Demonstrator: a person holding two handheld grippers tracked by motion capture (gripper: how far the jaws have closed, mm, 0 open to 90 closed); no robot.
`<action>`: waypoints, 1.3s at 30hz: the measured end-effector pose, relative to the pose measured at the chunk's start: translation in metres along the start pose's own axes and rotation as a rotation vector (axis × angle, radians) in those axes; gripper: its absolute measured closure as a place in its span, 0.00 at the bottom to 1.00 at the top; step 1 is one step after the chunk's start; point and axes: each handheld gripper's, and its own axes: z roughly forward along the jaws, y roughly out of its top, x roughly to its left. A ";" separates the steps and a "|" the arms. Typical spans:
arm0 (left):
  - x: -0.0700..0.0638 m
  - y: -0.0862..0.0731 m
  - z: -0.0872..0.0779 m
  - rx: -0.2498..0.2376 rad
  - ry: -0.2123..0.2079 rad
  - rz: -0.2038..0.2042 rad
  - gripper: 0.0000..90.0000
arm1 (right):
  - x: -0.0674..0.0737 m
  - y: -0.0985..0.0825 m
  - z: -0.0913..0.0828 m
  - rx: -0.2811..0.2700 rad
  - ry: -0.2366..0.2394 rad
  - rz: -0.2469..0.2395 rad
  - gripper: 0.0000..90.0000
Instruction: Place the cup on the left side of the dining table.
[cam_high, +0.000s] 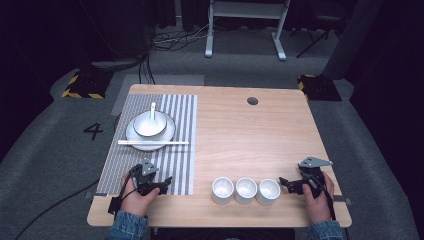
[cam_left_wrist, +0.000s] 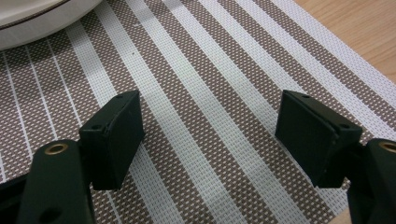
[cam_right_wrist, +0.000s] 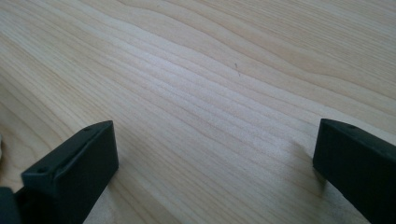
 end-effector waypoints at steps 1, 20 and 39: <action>-0.001 0.000 0.000 -0.004 -0.008 -0.018 0.25 | 0.000 0.000 0.000 0.000 0.000 0.000 0.00; -0.016 0.025 -0.043 -0.217 -0.015 -0.010 0.25 | 0.000 0.000 0.000 0.000 0.000 0.000 0.00; -0.019 0.036 -0.061 -0.243 0.062 0.022 0.24 | 0.000 0.000 0.000 -0.001 -0.001 0.000 0.00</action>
